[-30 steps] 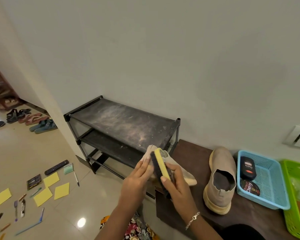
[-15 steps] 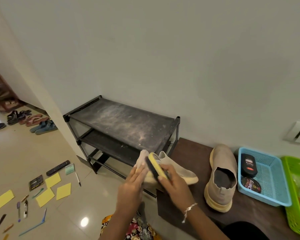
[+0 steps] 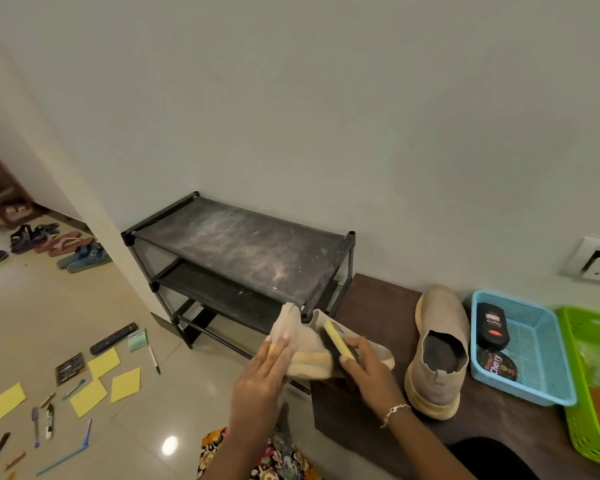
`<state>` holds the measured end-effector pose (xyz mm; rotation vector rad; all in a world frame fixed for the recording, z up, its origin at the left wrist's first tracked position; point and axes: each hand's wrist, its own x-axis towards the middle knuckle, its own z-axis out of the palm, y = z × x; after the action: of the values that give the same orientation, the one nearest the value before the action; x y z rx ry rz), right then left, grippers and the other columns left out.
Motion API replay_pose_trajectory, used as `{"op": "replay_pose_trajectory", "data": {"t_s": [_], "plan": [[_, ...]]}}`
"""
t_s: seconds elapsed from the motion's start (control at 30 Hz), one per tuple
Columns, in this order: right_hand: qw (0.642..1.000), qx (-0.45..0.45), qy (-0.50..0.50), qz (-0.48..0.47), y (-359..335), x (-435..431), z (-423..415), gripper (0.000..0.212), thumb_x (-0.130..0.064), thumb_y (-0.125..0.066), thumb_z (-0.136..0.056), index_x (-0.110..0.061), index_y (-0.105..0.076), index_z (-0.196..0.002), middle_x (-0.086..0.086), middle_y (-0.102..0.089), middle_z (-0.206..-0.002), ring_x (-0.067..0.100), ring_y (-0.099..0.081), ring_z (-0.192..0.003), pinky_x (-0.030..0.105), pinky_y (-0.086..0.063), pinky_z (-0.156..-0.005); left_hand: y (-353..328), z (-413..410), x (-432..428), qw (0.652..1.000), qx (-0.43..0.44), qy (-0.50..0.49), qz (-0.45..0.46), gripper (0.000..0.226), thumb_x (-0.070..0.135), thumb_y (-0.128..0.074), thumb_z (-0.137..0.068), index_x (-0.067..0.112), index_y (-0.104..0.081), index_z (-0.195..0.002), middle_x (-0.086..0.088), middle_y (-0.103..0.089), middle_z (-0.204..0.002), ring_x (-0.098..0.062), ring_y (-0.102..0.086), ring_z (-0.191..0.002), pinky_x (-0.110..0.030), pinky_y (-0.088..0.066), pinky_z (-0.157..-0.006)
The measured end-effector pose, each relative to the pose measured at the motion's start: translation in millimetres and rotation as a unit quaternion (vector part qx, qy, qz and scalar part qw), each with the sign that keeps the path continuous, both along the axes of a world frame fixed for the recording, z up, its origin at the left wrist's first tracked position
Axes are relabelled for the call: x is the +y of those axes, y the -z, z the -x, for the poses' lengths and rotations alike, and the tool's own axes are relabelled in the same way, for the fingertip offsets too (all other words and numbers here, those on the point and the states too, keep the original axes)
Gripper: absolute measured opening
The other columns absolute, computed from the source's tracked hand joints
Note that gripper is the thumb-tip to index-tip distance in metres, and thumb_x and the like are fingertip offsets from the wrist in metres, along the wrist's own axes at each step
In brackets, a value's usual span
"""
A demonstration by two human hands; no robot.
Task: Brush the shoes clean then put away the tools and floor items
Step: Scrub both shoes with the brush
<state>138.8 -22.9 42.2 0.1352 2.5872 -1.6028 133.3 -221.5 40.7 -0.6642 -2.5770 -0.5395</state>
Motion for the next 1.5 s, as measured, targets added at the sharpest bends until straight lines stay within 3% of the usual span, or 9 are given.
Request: {"op": "replay_pose_trajectory", "data": {"t_s": [0.1, 0.27, 0.47, 0.6, 0.67, 0.87, 1.1, 1.3, 1.5], "plan": [[0.999, -0.006, 0.036, -0.002, 3, 3, -2, 0.014, -0.026, -0.046, -0.095, -0.033, -0.044, -0.107, 0.002, -0.059, -0.097, 0.015, -0.057, -0.083, 0.036, -0.048, -0.08, -1, -3, 4, 1.0, 0.009, 0.008, 0.011, 0.095, 0.002, -0.092, -0.038, 0.02, -0.047, -0.12, -0.003, -0.065, -0.117, -0.03, -0.063, -0.105, -0.036, -0.059, -0.066], [0.991, 0.111, -0.054, 0.054, -15, -28, -24, 0.023, -0.035, -0.049, -0.089, -0.036, -0.046, -0.111, -0.012, -0.06, -0.1, 0.005, -0.057, -0.084, 0.018, -0.043, -0.073, -1, 1, 3, 0.999, 0.014, 0.004, 0.033, 0.089, -0.001, -0.092, -0.03, 0.014, -0.062, -0.112, -0.007, -0.068, -0.112, -0.032, -0.065, -0.101, -0.034, -0.059, -0.065], [0.996, -0.037, 0.083, -0.018, 16, 11, -5, 0.023, -0.024, -0.047, -0.095, -0.024, -0.046, -0.118, 0.002, -0.061, -0.104, 0.021, -0.058, -0.087, 0.031, -0.043, -0.071, -1, -4, 3, 1.0, 0.014, 0.02, 0.019, 0.095, -0.001, -0.092, -0.034, 0.018, -0.049, -0.117, -0.003, -0.066, -0.115, -0.03, -0.063, -0.105, -0.033, -0.057, -0.071], [0.987, 0.088, -0.045, 0.123, -24, -36, -23, 0.022, -0.027, -0.051, -0.09, -0.023, -0.049, -0.112, -0.013, -0.061, -0.095, 0.005, -0.058, -0.086, 0.02, -0.047, -0.074, -1, -1, 2, 1.0, 0.006, 0.009, 0.016, 0.092, -0.001, -0.091, -0.034, 0.017, -0.057, -0.117, -0.005, -0.066, -0.115, -0.03, -0.063, -0.104, -0.034, -0.057, -0.073], [0.989, 0.098, -0.052, 0.102, -18, -38, -27, 0.023, -0.033, -0.05, -0.088, -0.029, -0.049, -0.111, -0.013, -0.061, -0.094, 0.007, -0.059, -0.086, 0.022, -0.046, -0.074, 0, -2, 1, 1.0, -0.006, -0.002, 0.02, 0.086, 0.0, -0.092, -0.032, 0.013, -0.064, -0.112, -0.006, -0.067, -0.114, -0.03, -0.064, -0.103, -0.034, -0.057, -0.071], [0.991, -0.056, 0.125, 0.009, 15, 5, -6, 0.021, -0.022, -0.046, -0.095, -0.022, -0.045, -0.116, 0.007, -0.058, -0.105, 0.022, -0.055, -0.089, 0.037, -0.045, -0.082, 2, -7, 0, 1.0, -0.003, -0.001, 0.027, 0.083, 0.001, -0.092, -0.031, 0.013, -0.067, -0.109, -0.003, -0.067, -0.114, -0.029, -0.064, -0.103, -0.033, -0.055, -0.073], [0.988, 0.105, -0.077, 0.083, -28, -42, -22, 0.02, -0.031, -0.05, -0.091, -0.032, -0.047, -0.11, -0.017, -0.059, -0.086, -0.003, -0.056, -0.075, 0.011, -0.043, -0.066, -1, -1, -1, 0.999, -0.012, -0.004, 0.03, 0.081, 0.001, -0.092, -0.031, 0.012, -0.069, -0.108, -0.006, -0.068, -0.111, -0.029, -0.065, -0.101, -0.032, -0.058, -0.07], [0.992, -0.051, 0.11, 0.016, 11, 7, 2, 0.021, -0.021, -0.047, -0.095, -0.02, -0.048, -0.116, -0.006, -0.053, -0.094, 0.01, -0.05, -0.079, 0.03, -0.042, -0.074, 1, -8, 0, 0.999, -0.013, 0.019, 0.029, 0.097, 0.002, -0.092, -0.032, 0.018, -0.049, -0.116, -0.002, -0.067, -0.114, -0.029, -0.064, -0.104, -0.033, -0.055, -0.076], [0.989, 0.095, -0.063, 0.1, -20, -37, -23, 0.021, -0.031, -0.051, -0.09, -0.029, -0.047, -0.11, -0.015, -0.06, -0.093, 0.003, -0.057, -0.083, 0.018, -0.044, -0.074, -1, -2, 0, 0.999, -0.014, -0.001, 0.041, 0.088, 0.0, -0.092, -0.028, 0.013, -0.064, -0.11, -0.007, -0.069, -0.108, -0.03, -0.066, -0.099, -0.035, -0.059, -0.067]]}}
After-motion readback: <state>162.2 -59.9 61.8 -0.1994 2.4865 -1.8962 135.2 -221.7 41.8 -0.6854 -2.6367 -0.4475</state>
